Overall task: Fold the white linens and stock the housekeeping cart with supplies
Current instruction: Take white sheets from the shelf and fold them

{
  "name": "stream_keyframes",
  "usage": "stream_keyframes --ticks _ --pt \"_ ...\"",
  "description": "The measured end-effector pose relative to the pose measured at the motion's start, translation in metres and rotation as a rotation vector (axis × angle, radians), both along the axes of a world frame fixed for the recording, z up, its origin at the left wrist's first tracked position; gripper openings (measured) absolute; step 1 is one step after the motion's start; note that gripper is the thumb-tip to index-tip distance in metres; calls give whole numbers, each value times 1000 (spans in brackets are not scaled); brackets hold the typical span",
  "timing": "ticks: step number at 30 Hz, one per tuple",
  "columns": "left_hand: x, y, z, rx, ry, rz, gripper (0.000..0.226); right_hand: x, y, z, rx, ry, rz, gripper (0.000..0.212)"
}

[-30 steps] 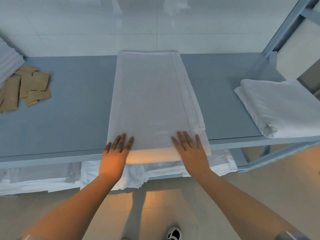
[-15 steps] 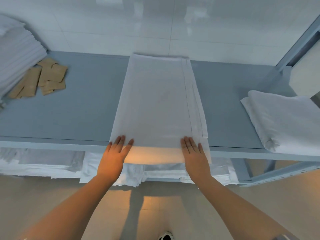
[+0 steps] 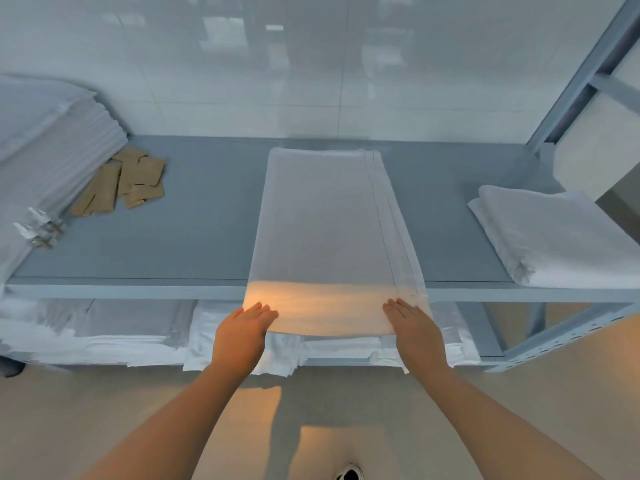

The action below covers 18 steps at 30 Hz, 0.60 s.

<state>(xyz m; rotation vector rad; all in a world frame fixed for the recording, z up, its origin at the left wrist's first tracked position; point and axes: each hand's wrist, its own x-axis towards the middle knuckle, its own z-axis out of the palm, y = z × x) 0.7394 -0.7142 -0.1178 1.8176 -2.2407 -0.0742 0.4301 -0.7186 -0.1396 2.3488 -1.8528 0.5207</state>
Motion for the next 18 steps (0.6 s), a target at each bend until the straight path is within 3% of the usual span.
stream_keyframes --ticks 11,18 --pt "8 43 60 -167 149 62 28 0 44 55 -228 -206 -123 55" --pt "7 53 99 -328 262 133 28 8 57 96 -366 -262 -172 44"
